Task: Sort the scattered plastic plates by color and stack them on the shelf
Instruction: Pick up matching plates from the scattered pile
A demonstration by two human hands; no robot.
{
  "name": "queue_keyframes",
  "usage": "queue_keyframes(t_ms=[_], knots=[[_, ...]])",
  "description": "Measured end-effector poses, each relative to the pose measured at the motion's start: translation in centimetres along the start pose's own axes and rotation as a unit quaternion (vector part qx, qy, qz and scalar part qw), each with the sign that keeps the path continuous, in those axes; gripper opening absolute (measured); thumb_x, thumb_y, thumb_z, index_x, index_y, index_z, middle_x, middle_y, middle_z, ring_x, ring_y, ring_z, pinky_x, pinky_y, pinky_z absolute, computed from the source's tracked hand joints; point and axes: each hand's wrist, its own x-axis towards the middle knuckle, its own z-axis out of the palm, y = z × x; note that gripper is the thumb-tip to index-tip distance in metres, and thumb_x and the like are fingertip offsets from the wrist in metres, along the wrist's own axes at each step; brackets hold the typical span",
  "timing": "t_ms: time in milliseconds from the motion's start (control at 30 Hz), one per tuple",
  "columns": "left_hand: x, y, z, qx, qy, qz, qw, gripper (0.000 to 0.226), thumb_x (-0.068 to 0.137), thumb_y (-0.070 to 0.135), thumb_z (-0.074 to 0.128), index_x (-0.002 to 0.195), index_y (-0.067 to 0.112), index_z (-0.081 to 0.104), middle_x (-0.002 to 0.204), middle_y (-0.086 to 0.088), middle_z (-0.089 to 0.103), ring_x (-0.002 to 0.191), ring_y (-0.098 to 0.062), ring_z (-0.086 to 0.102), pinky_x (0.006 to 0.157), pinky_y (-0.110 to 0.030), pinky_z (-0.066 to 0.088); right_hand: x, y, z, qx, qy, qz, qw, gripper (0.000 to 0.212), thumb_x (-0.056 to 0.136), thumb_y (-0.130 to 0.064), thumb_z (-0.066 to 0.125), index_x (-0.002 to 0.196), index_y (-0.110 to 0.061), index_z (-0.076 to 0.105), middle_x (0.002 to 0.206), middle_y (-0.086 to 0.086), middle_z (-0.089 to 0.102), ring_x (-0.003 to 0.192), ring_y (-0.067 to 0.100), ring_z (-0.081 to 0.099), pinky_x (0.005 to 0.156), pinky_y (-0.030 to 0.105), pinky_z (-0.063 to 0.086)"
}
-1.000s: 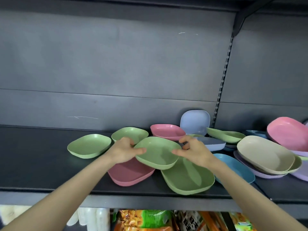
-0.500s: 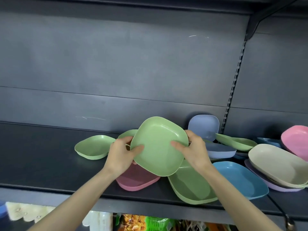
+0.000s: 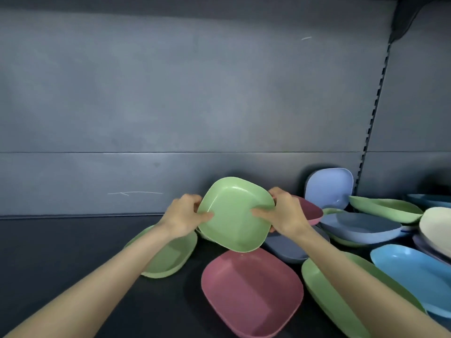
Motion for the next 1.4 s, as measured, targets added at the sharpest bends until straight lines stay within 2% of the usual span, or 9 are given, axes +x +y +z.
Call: queue_keyframes(t_ms=[67,233,300,433,600,933,1133,1267,1400], knots=[[1.8,-1.1,-0.3,0.014,-0.038,0.004,0.999,0.016,0.080,0.032,0.070,0.085,0.018,0.065,0.081,0.004,0.067,0.080,-0.020,0.062,0.075,-0.032,0.050,0.7,-0.3,0.9,-0.049,0.006,0.015,0.999,0.033,0.072,-0.023,0.073,0.094,-0.005,0.055,0.086,0.012,0.067,0.078,0.034,0.065,0.069,0.049,0.056],[4.5,-2.6,0.0,0.032,-0.130,0.019,0.991,0.018,0.080,0.032,0.068,0.083,0.015,0.064,0.078,0.005,0.065,0.069,-0.012,0.058,0.058,-0.023,0.043,1.6,-0.9,2.1,-0.122,0.023,0.044,0.991,0.035,0.073,-0.021,0.072,0.095,-0.003,0.053,0.087,0.014,0.065,0.080,0.034,0.063,0.070,0.048,0.055],[5.2,-3.0,0.1,0.027,-0.151,0.025,0.988,0.020,0.080,0.032,0.068,0.087,0.013,0.066,0.084,0.002,0.068,0.076,-0.015,0.062,0.063,-0.024,0.045,1.7,-1.0,2.4,-0.138,0.031,0.051,0.989,0.037,0.073,-0.022,0.073,0.096,-0.002,0.052,0.089,0.015,0.065,0.080,0.036,0.063,0.070,0.047,0.054],[6.3,-3.9,0.4,0.018,-0.141,0.026,0.989,0.028,0.079,0.033,0.069,0.096,0.010,0.066,0.094,-0.001,0.070,0.087,-0.019,0.064,0.073,-0.029,0.049,2.1,-1.2,3.1,-0.169,0.042,0.063,0.983,0.040,0.073,-0.026,0.074,0.099,-0.002,0.055,0.095,0.017,0.065,0.086,0.036,0.062,0.073,0.043,0.052],[6.0,-5.1,0.6,0.008,-0.135,0.022,0.991,0.028,0.079,0.030,0.070,0.096,0.010,0.061,0.077,0.006,0.059,0.072,-0.015,0.056,0.055,-0.022,0.039,2.7,-1.3,4.3,-0.193,0.027,0.072,0.978,0.041,0.072,-0.026,0.075,0.101,-0.005,0.054,0.098,0.016,0.065,0.089,0.035,0.061,0.075,0.041,0.051],[6.2,-6.0,0.9,-0.033,-0.102,0.006,0.994,0.034,0.075,0.024,0.074,0.097,0.008,0.053,0.092,-0.004,0.067,0.085,-0.023,0.064,0.073,-0.033,0.051,2.6,-2.0,4.9,-0.311,0.012,0.066,0.948,0.036,0.079,-0.026,0.066,0.106,-0.007,0.051,0.099,0.014,0.061,0.092,0.038,0.059,0.069,0.035,0.044],[6.2,-6.3,0.7,-0.066,-0.094,0.009,0.993,0.035,0.073,0.021,0.075,0.102,0.010,0.059,0.096,-0.004,0.068,0.088,-0.021,0.065,0.079,-0.036,0.054,2.9,-1.5,5.1,-0.259,0.026,0.053,0.964,0.032,0.077,-0.020,0.067,0.102,-0.005,0.053,0.092,0.015,0.065,0.086,0.038,0.059,0.071,0.040,0.052],[6.4,-6.9,0.4,-0.117,-0.097,0.004,0.988,0.021,0.075,0.014,0.075,0.093,0.011,0.065,0.088,-0.003,0.070,0.079,-0.018,0.068,0.074,-0.033,0.056,3.1,-1.0,5.5,-0.206,0.048,0.040,0.977,0.027,0.074,-0.016,0.067,0.097,-0.005,0.059,0.084,0.014,0.065,0.081,0.037,0.058,0.068,0.041,0.051],[6.3,-7.1,0.3,-0.163,-0.079,-0.011,0.983,0.021,0.073,0.006,0.075,0.091,0.010,0.063,0.084,-0.005,0.070,0.077,-0.022,0.069,0.071,-0.038,0.058,3.3,-1.0,5.4,-0.128,0.039,0.028,0.991,0.028,0.073,-0.016,0.071,0.099,-0.013,0.062,0.077,0.009,0.066,0.078,0.032,0.062,0.069,0.036,0.052]])
